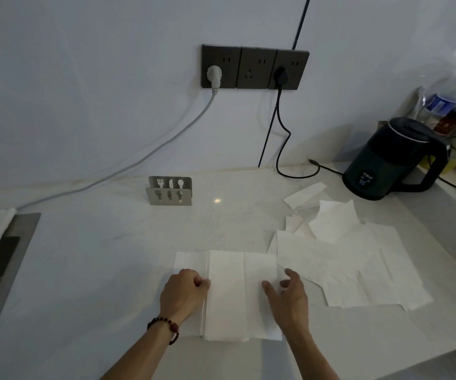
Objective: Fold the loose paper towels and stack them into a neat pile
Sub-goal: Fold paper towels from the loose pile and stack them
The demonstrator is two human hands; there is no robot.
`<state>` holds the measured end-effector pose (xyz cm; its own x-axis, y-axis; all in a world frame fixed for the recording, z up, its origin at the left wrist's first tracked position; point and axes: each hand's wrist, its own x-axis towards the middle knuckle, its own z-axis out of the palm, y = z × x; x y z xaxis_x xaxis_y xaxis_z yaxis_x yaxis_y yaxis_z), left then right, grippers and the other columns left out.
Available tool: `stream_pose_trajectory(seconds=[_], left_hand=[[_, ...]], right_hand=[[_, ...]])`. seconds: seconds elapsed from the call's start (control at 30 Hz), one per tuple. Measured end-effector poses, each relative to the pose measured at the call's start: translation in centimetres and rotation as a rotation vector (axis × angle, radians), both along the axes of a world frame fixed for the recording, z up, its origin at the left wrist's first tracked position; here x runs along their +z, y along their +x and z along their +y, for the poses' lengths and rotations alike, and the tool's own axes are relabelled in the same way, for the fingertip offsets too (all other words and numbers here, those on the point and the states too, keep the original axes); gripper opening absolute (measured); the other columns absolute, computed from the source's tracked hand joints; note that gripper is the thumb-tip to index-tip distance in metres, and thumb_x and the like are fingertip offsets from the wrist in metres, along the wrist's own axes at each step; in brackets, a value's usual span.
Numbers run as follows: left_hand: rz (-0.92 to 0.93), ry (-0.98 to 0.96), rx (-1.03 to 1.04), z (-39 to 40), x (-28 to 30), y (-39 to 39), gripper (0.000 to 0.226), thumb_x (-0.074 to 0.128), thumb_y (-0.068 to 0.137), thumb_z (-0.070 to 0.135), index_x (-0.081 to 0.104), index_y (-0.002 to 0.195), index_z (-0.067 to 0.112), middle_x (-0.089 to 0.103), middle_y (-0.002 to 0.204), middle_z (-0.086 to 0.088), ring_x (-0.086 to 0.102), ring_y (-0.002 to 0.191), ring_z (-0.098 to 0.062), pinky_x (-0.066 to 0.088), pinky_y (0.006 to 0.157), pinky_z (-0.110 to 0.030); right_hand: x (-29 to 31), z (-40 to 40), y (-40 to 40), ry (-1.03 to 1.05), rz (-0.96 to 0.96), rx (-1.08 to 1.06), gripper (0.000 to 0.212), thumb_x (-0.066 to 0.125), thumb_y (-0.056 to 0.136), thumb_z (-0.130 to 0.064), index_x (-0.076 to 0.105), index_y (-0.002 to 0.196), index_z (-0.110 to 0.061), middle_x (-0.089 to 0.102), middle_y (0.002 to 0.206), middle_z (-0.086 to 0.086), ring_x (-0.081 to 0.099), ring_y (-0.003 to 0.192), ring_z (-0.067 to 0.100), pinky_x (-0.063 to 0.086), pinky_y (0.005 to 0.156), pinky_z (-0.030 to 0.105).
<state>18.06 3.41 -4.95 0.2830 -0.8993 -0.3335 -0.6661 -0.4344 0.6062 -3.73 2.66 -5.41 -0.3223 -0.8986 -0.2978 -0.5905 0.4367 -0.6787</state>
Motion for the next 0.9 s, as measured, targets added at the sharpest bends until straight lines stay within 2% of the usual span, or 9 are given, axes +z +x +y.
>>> stream_pose_trajectory(seconds=[0.07,0.13,0.2,0.27,0.37,0.5,0.63,0.8,0.9], left_hand=[[-0.073,-0.016,0.031,0.2,0.2,1.0,0.022,0.061,0.089,0.035,0.065,0.073,0.020,0.066,0.065,0.007,0.061,0.059,-0.006,0.044,0.049,-0.020],[-0.212,-0.015,0.040,0.5,0.2,2.5,0.019,0.059,0.088,0.038,0.061,0.077,0.022,0.063,0.070,0.010,0.059,0.062,-0.007,0.041,0.050,-0.021],[-0.329,0.012,0.037,0.8,0.0,3.7,0.023,0.057,0.087,0.044,0.057,0.082,0.021,0.060,0.079,0.010,0.059,0.068,-0.010,0.042,0.054,-0.023],[-0.391,0.056,0.026,1.0,-0.1,4.2,0.031,0.057,0.085,0.050,0.054,0.084,0.019,0.058,0.081,0.007,0.059,0.069,-0.013,0.042,0.055,-0.024],[-0.383,0.080,0.002,0.8,-0.4,4.1,0.029,0.058,0.087,0.044,0.052,0.071,0.021,0.057,0.069,0.010,0.056,0.060,-0.009,0.035,0.047,-0.020],[-0.219,0.079,0.070,0.5,-0.5,3.8,0.029,0.061,0.088,0.032,0.050,0.063,0.024,0.063,0.072,0.015,0.058,0.060,-0.008,0.036,0.046,-0.020],[0.073,0.005,0.149,0.2,0.8,3.7,0.011,0.061,0.087,0.022,0.062,0.079,0.014,0.067,0.075,0.002,0.063,0.069,-0.015,0.049,0.058,-0.029],[0.376,-0.074,0.085,0.1,3.2,3.3,0.020,0.064,0.088,0.023,0.059,0.081,0.005,0.059,0.069,0.001,0.052,0.063,-0.013,0.041,0.061,-0.027],[0.623,-0.044,0.003,0.2,4.4,2.3,0.017,0.057,0.096,0.026,0.055,0.091,0.009,0.070,0.080,-0.002,0.066,0.068,-0.020,0.054,0.064,-0.033]], right_hand=[[-0.1,0.3,0.6,-0.128,0.190,0.088,0.061,0.069,0.084,-0.040,0.045,0.136,-0.018,0.053,0.126,0.002,0.047,0.118,0.024,0.043,0.096,0.039],[-0.1,0.5,1.4,-0.239,0.307,0.330,0.053,0.067,0.084,-0.042,0.054,0.130,-0.019,0.053,0.131,0.000,0.047,0.122,0.023,0.041,0.099,0.038],[-0.4,0.7,2.3,-0.248,0.363,0.585,0.056,0.055,0.085,-0.052,0.053,0.133,-0.022,0.048,0.142,0.001,0.041,0.133,0.024,0.036,0.106,0.039],[-0.7,0.7,3.1,-0.183,0.419,0.797,0.073,0.035,0.082,-0.064,0.039,0.145,-0.027,0.027,0.157,-0.001,0.021,0.146,0.023,0.020,0.116,0.039],[-0.6,0.7,4.0,-0.067,0.473,0.980,0.087,0.028,0.077,-0.072,0.015,0.153,-0.031,-0.004,0.163,-0.003,-0.007,0.150,0.020,-0.002,0.118,0.040],[-0.4,0.7,4.3,-0.012,0.543,1.004,0.101,0.018,0.067,-0.078,0.004,0.154,-0.029,-0.015,0.162,-0.001,-0.016,0.148,0.024,-0.012,0.114,0.043],[-0.6,0.5,4.3,0.022,0.584,0.999,0.100,0.016,0.066,-0.079,0.000,0.153,-0.032,-0.017,0.161,-0.002,-0.019,0.148,0.023,-0.011,0.115,0.047],[-0.9,0.4,4.5,0.029,0.566,1.024,0.091,0.018,0.070,-0.078,0.000,0.151,-0.042,-0.017,0.161,0.001,-0.019,0.147,0.028,-0.010,0.116,0.050],[-0.6,0.5,4.6,0.036,0.574,1.031,0.089,0.018,0.071,-0.076,0.002,0.152,-0.041,-0.018,0.161,0.003,-0.019,0.147,0.029,-0.008,0.116,0.051]])
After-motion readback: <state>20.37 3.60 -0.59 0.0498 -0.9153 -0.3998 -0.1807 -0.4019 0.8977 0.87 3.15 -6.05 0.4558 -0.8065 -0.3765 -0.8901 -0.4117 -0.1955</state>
